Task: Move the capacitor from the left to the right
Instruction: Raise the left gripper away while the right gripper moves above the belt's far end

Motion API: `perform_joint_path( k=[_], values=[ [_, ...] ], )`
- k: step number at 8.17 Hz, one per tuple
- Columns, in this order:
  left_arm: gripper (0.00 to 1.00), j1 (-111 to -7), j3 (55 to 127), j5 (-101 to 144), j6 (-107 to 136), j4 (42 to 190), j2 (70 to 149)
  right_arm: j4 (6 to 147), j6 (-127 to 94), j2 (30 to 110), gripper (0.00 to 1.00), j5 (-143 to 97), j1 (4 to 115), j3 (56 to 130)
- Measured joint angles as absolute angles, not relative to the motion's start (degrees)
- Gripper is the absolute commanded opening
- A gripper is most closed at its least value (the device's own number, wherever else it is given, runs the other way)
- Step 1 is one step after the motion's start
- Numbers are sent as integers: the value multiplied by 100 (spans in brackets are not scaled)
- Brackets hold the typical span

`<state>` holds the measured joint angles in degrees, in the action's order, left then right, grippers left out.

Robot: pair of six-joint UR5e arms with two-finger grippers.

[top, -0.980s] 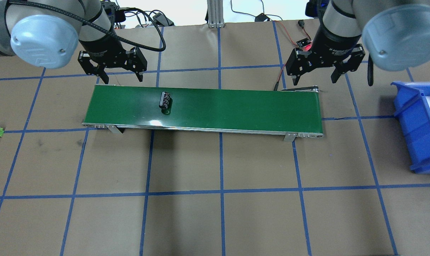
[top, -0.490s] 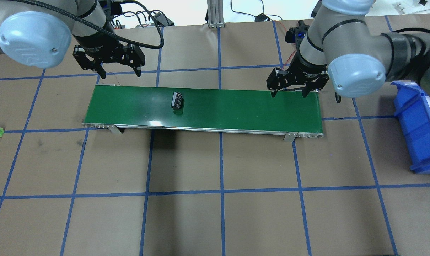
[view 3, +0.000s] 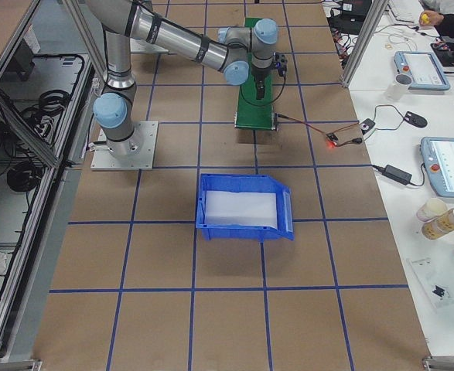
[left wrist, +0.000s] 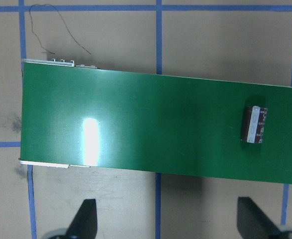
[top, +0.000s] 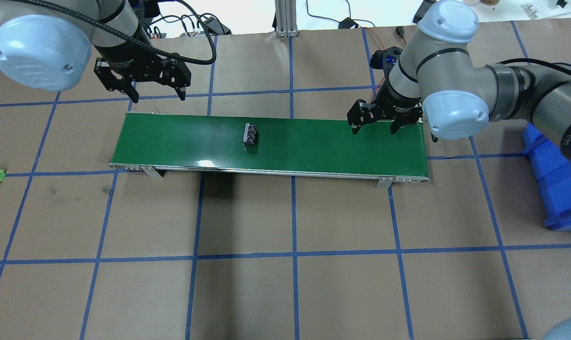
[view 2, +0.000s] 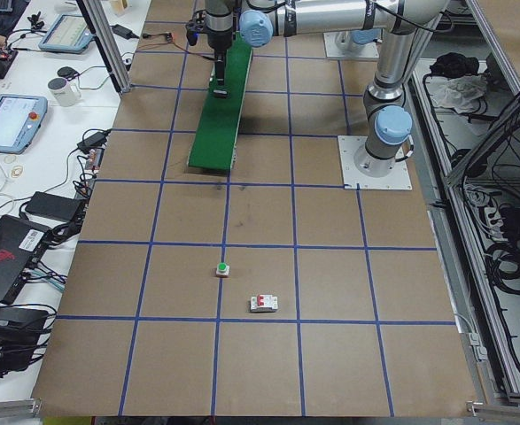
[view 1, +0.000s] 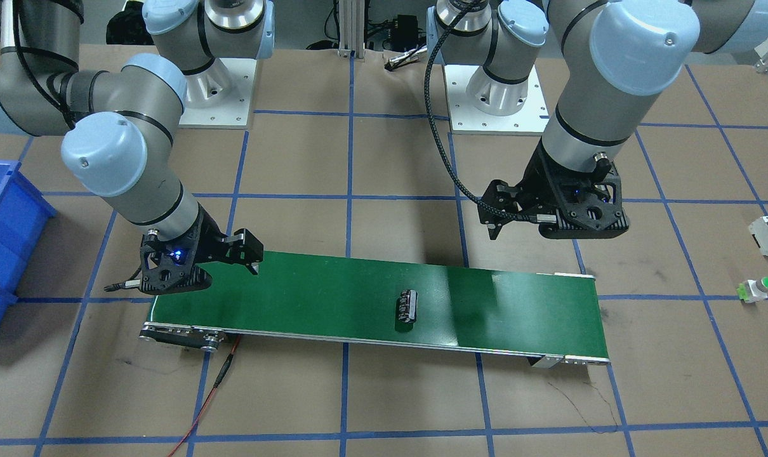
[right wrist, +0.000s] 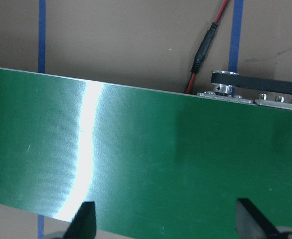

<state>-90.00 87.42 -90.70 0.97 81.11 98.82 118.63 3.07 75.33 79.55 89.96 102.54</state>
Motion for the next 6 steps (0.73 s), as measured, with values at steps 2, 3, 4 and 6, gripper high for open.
perform_joint_path(
  k=[2, 3, 4, 6],
  values=[
    [100, -9000, 8744, -9070, -210, 8112, 9884, 11890, 251, 7469, 100, 7934, 8996, 10205],
    [100, -9000, 8743, -9068, -316, 8113, 9880, 11888, 239, 7459, 100, 7935, 8996, 10194],
    [100, -9000, 8740, -9077, -362, 8119, 9866, 11885, 237, 7457, 100, 7936, 8997, 10191],
    [100, -8995, 8738, -9104, -391, 8128, 9828, 11883, 237, 7454, 100, 7937, 8997, 10190]
  ],
)
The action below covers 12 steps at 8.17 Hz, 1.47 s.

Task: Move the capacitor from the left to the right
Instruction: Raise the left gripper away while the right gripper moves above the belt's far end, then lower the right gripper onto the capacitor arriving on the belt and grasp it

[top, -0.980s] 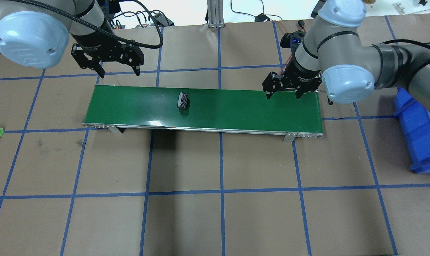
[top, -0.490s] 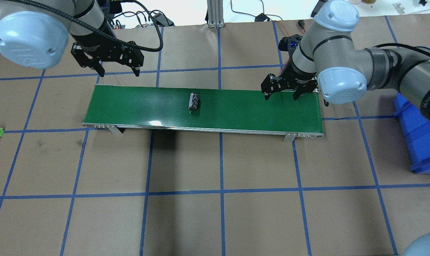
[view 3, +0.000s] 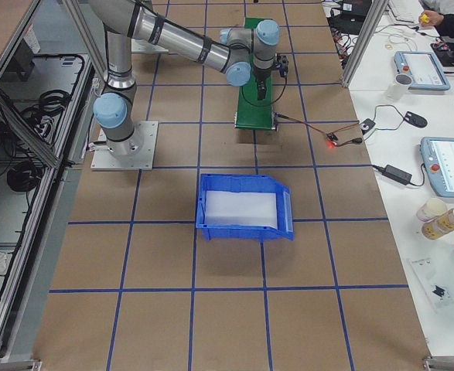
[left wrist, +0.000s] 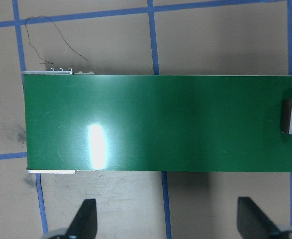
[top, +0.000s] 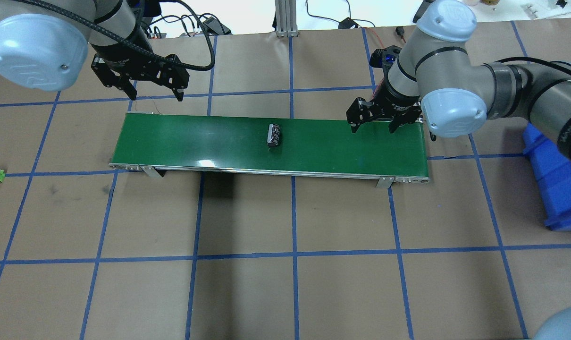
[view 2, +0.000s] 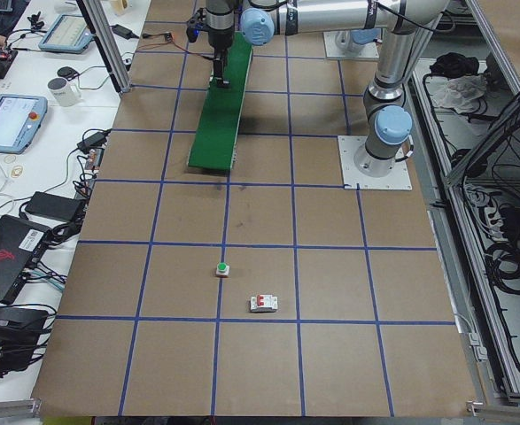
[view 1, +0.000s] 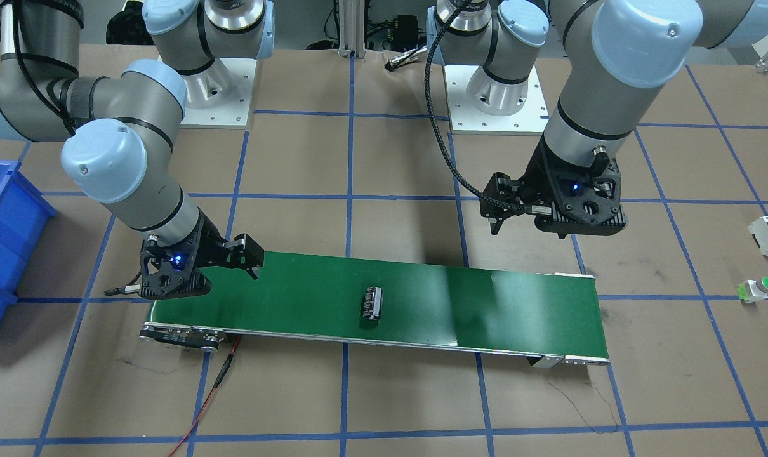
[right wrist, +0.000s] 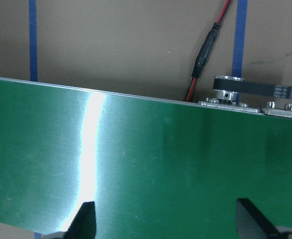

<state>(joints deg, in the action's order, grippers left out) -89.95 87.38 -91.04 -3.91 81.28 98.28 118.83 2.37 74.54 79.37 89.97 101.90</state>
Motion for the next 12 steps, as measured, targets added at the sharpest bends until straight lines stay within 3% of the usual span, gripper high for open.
perform_joint_path(
  k=[12],
  values=[
    [100, -8956, 8722, -9106, 102, 8624, 9595, 11947, -560, 7302, 100, 7620, 9174, 10207]
  ],
)
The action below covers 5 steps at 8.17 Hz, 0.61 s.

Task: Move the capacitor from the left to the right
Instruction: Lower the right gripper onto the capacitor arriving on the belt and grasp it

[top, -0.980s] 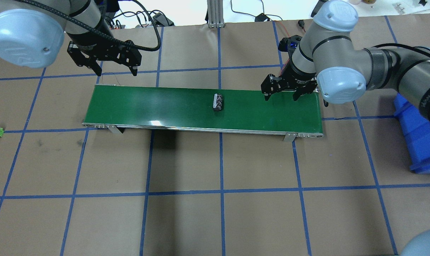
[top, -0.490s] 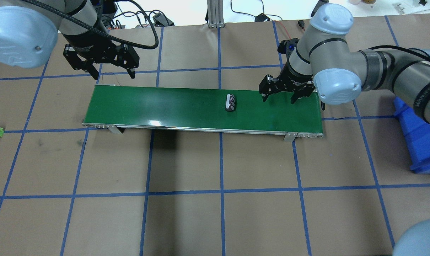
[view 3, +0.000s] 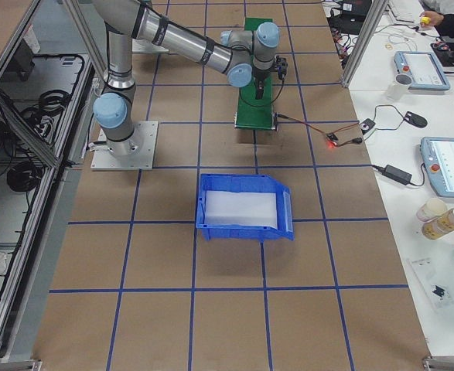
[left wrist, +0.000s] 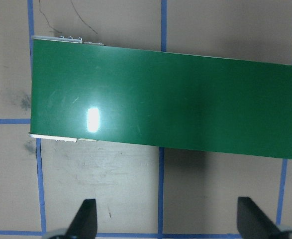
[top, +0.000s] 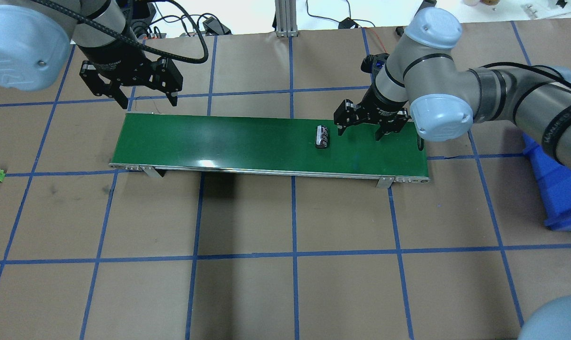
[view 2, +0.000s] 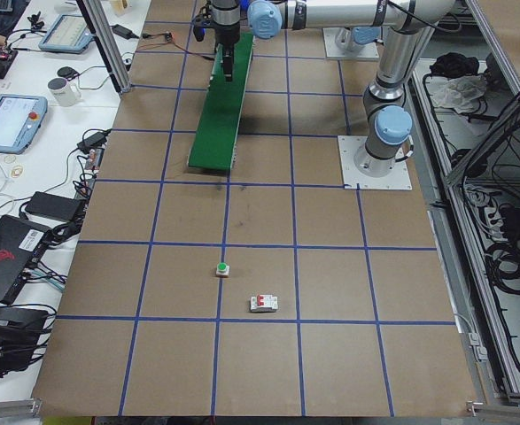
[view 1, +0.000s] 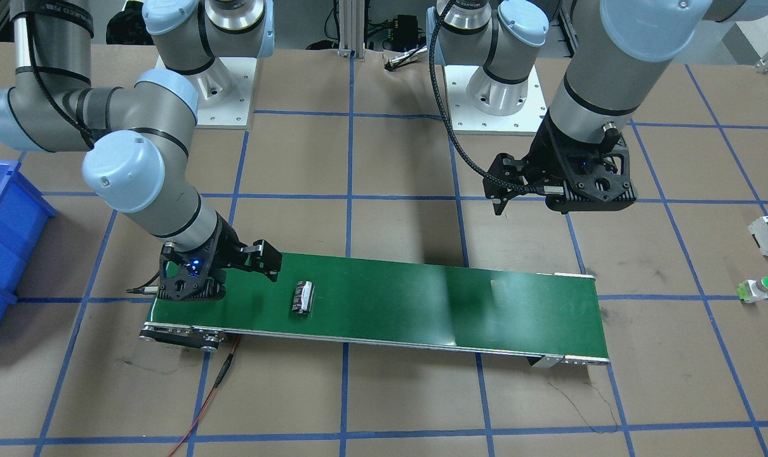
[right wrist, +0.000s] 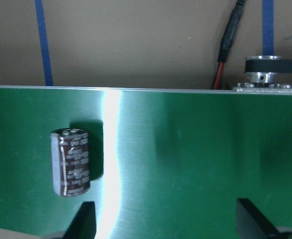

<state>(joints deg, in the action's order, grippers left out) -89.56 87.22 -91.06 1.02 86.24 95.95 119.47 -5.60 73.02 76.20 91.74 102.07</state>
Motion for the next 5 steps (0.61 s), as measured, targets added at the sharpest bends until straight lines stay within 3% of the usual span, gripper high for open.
perform_joint_path(
  k=[3, 4, 5],
  values=[
    [100, -8956, 8727, -9109, 114, 8624, 9580, 12115, -949, 7172, 96, 7583, 9388, 10205],
    [100, -8956, 8725, -9109, 114, 8626, 9567, 12169, -975, 7115, 78, 7602, 9404, 10200],
    [100, -8951, 8725, -9110, 114, 8621, 9560, 12197, -974, 7066, 51, 7635, 9409, 10193]
  ],
)
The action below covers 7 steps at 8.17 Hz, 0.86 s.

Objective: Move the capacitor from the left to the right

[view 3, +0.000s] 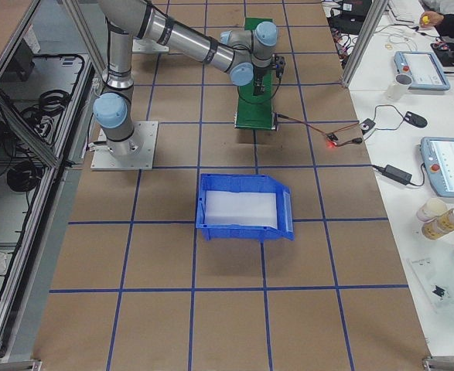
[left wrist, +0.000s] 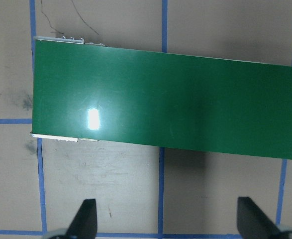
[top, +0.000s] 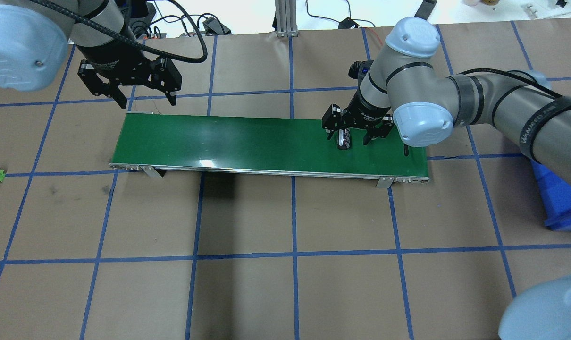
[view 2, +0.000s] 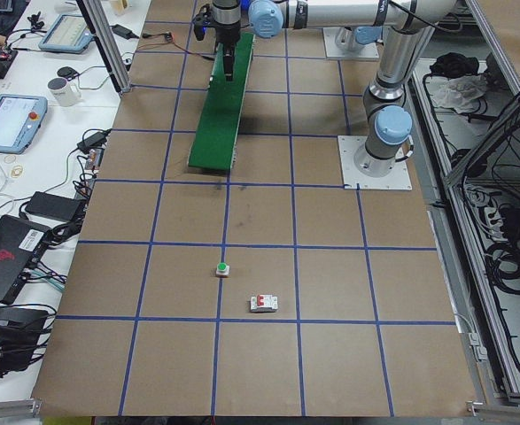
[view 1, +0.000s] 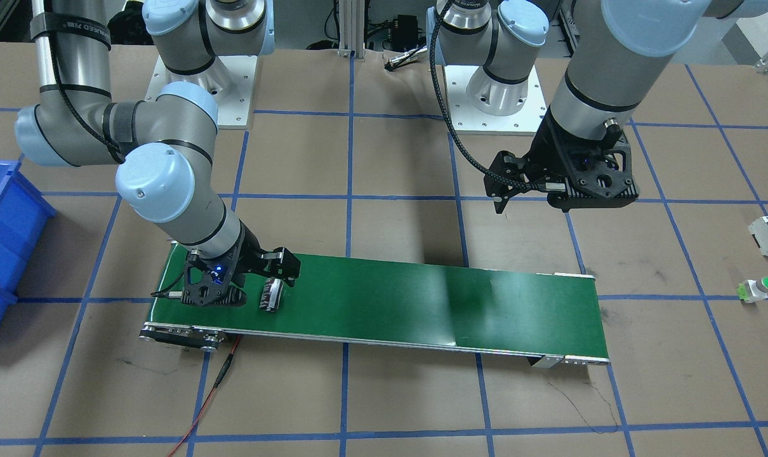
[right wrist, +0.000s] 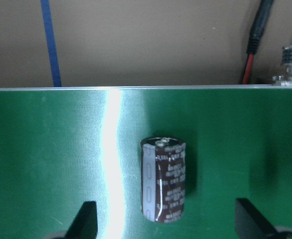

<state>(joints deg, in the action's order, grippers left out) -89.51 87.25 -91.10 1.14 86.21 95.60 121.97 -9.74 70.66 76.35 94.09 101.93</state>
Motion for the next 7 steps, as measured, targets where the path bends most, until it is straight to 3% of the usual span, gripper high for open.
perform_joint_path(
  k=[1, 2, 7],
  values=[
    [100, -8950, 8726, -9109, 114, 8617, 9548, 12208, -962, 7007, 22, 7750, 9411, 10190],
    [100, -8949, 8726, -9110, 114, 8615, 9541, 12209, -941, 6967, 0, 7953, 9413, 10182],
    [100, -8941, 8728, -9107, 106, 8621, 9508, 11888, -371, 7103, 0, 8890, 9286, 9823]
  ],
)
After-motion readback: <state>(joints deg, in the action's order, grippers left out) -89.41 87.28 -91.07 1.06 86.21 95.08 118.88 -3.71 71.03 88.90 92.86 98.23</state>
